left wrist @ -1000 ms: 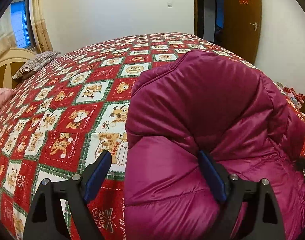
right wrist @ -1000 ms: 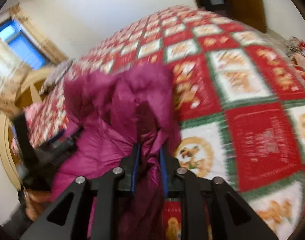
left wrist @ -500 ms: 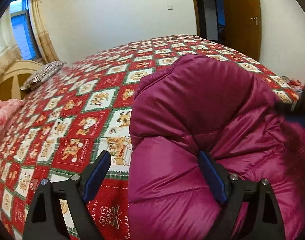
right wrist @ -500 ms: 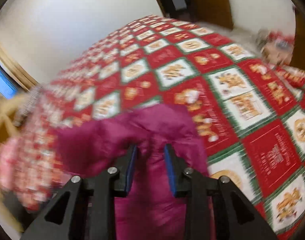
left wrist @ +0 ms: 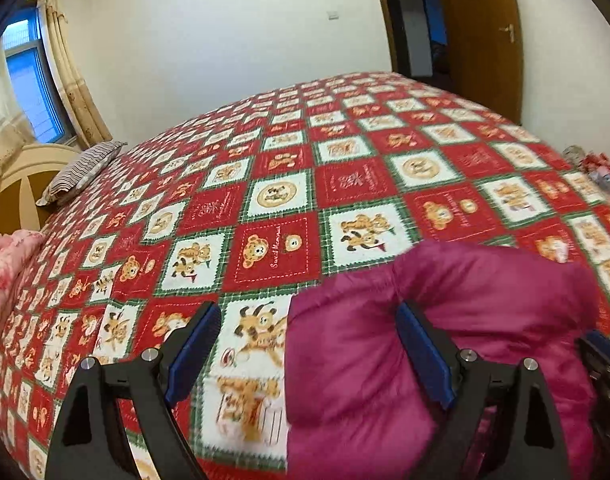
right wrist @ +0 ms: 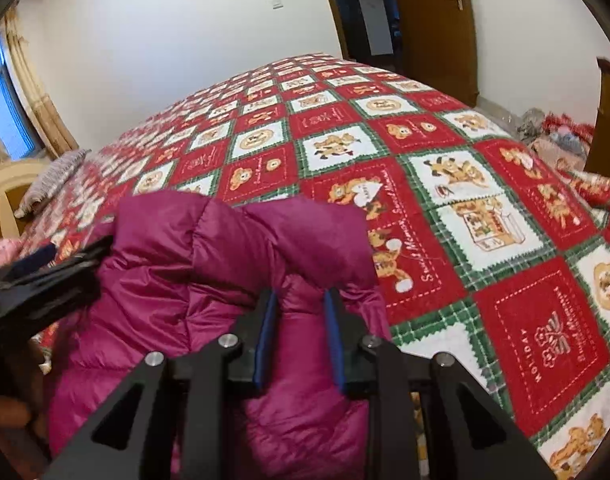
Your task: Fold large clothes
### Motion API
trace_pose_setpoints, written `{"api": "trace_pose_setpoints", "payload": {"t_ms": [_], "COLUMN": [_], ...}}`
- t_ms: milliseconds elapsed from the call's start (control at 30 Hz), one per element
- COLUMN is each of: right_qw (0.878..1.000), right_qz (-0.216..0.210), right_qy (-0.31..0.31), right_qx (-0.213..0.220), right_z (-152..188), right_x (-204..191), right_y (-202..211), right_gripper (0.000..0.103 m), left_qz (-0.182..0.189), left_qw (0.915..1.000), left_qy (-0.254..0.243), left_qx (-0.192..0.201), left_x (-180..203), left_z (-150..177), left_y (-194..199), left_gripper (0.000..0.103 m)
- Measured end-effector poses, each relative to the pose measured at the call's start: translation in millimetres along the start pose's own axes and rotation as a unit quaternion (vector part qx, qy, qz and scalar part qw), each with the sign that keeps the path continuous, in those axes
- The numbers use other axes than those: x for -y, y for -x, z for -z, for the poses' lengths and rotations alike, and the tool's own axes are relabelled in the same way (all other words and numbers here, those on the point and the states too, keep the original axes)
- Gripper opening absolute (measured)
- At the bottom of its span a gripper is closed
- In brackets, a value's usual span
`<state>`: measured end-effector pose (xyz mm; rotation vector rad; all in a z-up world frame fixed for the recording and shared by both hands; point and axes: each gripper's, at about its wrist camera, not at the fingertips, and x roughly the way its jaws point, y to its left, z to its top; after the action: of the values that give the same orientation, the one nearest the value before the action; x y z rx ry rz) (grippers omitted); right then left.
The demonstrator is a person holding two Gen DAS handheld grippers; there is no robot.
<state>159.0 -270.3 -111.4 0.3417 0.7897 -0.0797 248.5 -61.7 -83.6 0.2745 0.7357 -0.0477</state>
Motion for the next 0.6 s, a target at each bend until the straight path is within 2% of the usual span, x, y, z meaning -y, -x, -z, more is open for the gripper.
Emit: {"api": "trace_pose_setpoints", "payload": {"t_ms": [267,600], "right_qw": [0.998,0.999], "right_qz": [-0.044,-0.032], "right_qy": [-0.032,-0.031], "right_qx": [-0.013,-0.005], "right_z": [-4,-2], "right_x": [12,10], "right_y": [-13,-18], "right_gripper": [0.03,0.03], "left_qz": [-0.005,0.001], "left_qw": [0.9997,0.9994], "left_qy": [0.003,0.013], "left_qx": [-0.025,-0.031], "left_x": [10,10], "left_z": [8,10], "left_y": [-27,-37], "left_gripper": [0.091,0.091]}}
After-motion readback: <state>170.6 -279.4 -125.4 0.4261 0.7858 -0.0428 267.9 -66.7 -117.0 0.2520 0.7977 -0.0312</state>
